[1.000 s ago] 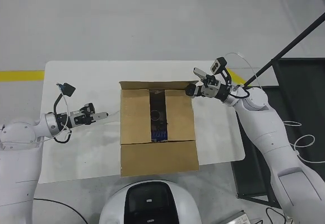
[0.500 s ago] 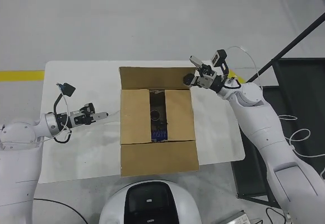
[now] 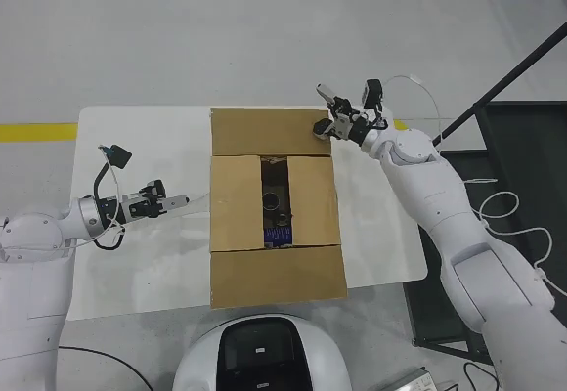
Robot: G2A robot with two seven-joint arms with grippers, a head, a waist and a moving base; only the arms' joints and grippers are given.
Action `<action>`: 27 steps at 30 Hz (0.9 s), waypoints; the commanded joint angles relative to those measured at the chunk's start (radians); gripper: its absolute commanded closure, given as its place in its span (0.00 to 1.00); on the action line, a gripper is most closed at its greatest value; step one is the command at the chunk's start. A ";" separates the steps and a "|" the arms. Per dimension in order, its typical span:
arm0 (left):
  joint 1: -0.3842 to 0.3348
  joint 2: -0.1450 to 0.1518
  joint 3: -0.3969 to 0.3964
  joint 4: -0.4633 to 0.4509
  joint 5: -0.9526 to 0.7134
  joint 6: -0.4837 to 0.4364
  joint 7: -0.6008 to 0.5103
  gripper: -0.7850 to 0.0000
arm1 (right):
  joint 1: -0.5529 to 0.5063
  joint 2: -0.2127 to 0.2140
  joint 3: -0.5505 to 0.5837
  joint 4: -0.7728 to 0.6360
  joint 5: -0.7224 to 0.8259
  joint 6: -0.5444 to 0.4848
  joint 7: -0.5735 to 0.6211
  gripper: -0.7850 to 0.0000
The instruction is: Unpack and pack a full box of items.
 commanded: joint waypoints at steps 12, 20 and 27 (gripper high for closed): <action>0.000 0.000 0.000 0.000 0.000 0.000 0.000 0.00 | 0.084 -0.098 -0.086 0.216 -0.096 0.006 -0.088 0.00; 0.000 0.000 0.000 0.000 0.000 0.000 0.000 0.00 | 0.099 -0.125 -0.084 0.272 -0.110 -0.006 -0.084 0.00; 0.000 0.000 0.000 0.000 0.000 0.000 0.000 0.00 | 0.125 -0.115 -0.024 0.275 -0.037 -0.079 0.023 0.00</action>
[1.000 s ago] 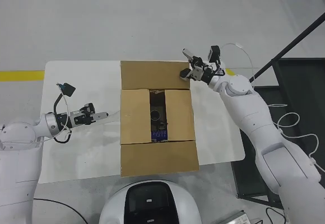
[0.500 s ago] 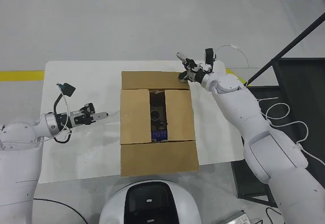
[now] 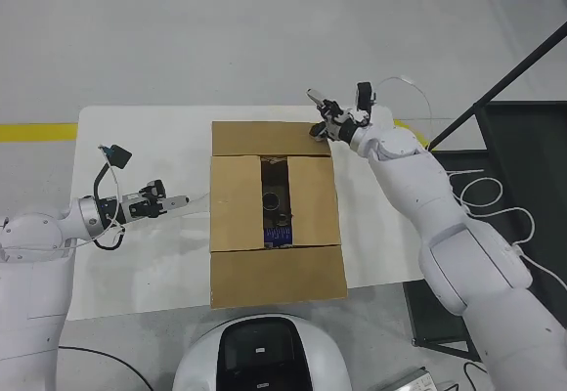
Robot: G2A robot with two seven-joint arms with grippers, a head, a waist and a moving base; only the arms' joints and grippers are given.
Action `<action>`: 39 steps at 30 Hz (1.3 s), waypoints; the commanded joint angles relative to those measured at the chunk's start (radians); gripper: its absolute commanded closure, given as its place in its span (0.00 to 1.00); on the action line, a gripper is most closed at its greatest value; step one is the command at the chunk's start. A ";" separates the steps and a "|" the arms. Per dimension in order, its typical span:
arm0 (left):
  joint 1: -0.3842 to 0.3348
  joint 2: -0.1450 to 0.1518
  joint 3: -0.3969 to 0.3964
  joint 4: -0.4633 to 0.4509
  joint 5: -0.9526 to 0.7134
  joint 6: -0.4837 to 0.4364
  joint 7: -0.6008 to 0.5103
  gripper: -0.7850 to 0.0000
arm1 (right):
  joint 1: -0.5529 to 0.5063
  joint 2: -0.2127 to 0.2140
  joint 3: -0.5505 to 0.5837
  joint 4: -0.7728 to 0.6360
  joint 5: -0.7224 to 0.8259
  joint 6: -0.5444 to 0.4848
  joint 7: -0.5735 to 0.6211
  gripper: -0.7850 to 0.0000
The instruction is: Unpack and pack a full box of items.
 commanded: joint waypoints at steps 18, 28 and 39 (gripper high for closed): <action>-0.031 0.053 0.064 -0.066 -0.062 0.029 -0.030 0.00 | -0.236 0.118 0.149 -0.432 -0.009 -0.014 0.335 0.00; -0.136 0.176 0.295 -0.056 -0.138 0.032 -0.032 0.00 | -0.564 0.207 0.302 -1.012 -0.169 0.231 0.221 0.00; -0.245 0.286 0.490 0.111 -0.480 -0.072 0.071 0.00 | -0.711 0.236 0.324 -1.221 -0.330 0.312 0.200 0.00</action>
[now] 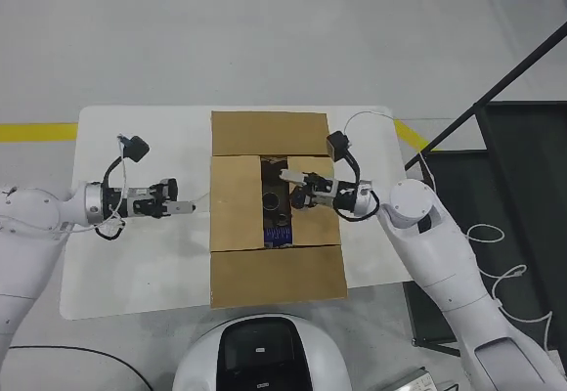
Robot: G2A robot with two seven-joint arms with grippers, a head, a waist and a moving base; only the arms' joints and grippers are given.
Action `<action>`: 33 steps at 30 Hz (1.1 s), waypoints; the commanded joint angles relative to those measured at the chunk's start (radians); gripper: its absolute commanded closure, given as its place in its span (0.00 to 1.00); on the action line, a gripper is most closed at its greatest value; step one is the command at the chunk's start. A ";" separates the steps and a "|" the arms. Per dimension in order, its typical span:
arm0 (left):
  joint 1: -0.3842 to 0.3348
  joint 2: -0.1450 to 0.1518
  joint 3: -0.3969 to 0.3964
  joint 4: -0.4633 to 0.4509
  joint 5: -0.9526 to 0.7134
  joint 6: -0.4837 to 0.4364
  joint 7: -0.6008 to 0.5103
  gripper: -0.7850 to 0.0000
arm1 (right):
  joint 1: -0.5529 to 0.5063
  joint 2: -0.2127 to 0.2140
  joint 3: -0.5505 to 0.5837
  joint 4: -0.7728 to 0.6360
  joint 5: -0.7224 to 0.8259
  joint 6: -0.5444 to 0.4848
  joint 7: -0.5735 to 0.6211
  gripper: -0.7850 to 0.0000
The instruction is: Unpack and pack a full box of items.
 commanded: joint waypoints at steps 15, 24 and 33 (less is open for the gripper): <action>-0.034 0.020 0.051 0.095 -0.205 0.011 -0.011 0.00 | 0.001 -0.001 -0.003 0.003 -0.002 -0.003 -0.001 0.00; -0.021 0.009 0.040 0.092 -0.319 0.125 0.035 0.00 | 0.005 -0.014 -0.103 -0.019 -0.050 0.040 -0.008 0.00; -0.074 -0.012 0.070 0.169 -0.322 0.207 0.009 0.00 | 0.017 -0.025 -0.169 -0.009 -0.079 0.048 -0.012 0.00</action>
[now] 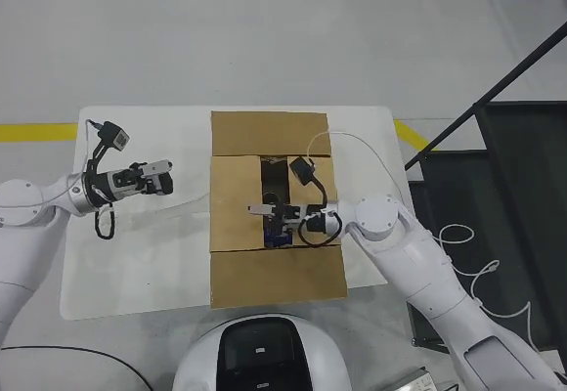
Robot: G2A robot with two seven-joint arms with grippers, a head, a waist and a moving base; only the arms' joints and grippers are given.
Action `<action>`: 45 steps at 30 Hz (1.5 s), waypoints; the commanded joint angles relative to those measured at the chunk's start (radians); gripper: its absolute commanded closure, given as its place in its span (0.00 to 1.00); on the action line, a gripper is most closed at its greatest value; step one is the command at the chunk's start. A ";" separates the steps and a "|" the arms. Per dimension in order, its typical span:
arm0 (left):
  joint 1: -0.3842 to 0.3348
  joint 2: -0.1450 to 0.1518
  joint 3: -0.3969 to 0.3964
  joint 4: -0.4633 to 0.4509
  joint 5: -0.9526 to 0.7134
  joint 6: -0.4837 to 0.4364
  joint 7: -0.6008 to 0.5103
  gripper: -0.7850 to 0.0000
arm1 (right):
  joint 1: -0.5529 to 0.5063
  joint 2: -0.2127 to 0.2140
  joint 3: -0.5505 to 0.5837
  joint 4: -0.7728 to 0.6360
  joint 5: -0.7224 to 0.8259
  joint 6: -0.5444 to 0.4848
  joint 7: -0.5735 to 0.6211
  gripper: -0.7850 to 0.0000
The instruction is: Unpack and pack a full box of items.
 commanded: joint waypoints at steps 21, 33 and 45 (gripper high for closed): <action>-0.014 -0.011 -0.016 0.023 0.011 0.066 0.040 0.00 | 0.051 -0.026 -0.092 0.047 0.049 -0.018 0.052 0.00; -0.003 -0.007 -0.104 -0.016 -0.034 0.035 0.061 0.00 | 0.179 -0.098 -0.257 0.047 0.099 -0.198 0.005 0.00; 0.042 -0.005 -0.172 -0.119 -0.087 0.031 0.067 0.00 | 0.311 -0.203 -0.445 0.191 0.048 -0.285 -0.112 0.00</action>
